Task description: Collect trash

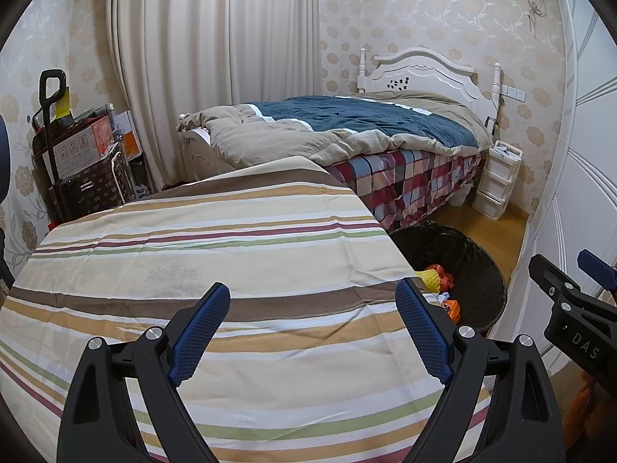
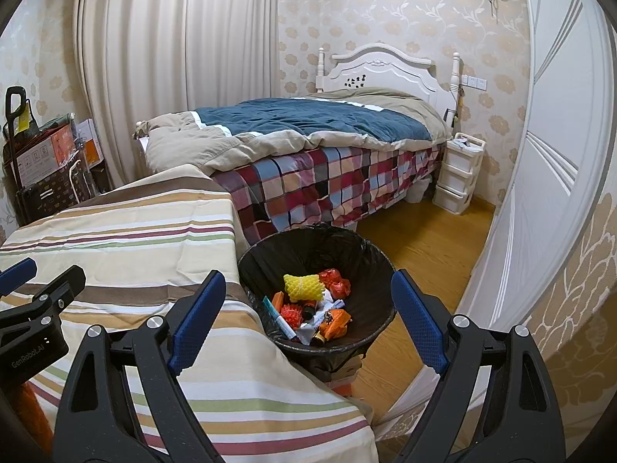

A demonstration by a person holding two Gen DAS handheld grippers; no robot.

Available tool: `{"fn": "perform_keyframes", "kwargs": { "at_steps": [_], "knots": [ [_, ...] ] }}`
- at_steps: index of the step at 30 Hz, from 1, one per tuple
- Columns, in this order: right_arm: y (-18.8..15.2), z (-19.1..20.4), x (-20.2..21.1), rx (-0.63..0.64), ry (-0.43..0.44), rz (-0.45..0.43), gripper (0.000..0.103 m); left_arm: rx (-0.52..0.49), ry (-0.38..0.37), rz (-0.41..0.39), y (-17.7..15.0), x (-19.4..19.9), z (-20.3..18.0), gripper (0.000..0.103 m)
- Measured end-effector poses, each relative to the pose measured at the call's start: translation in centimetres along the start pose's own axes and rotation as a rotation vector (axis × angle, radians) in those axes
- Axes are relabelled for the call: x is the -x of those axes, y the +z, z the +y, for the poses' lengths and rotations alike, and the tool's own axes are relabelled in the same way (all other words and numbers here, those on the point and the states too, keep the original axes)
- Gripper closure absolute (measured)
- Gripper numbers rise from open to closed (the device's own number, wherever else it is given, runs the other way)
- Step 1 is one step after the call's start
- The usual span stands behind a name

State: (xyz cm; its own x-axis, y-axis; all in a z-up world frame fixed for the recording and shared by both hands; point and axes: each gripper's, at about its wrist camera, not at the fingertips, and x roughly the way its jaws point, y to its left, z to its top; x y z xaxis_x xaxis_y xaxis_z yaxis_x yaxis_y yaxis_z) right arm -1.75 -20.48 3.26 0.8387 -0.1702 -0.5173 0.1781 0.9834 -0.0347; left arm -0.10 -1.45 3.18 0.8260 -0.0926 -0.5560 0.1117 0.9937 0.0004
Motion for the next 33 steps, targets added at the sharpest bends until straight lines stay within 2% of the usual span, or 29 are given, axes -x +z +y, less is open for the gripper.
{"fn": "perform_keyframes", "kwargs": {
  "at_steps": [33],
  "knots": [
    [-0.13, 0.11, 0.1, 0.001, -0.001, -0.003, 0.018, 0.002, 0.001, -0.001, -0.05, 0.06, 0.08, 0.016]
  ]
}}
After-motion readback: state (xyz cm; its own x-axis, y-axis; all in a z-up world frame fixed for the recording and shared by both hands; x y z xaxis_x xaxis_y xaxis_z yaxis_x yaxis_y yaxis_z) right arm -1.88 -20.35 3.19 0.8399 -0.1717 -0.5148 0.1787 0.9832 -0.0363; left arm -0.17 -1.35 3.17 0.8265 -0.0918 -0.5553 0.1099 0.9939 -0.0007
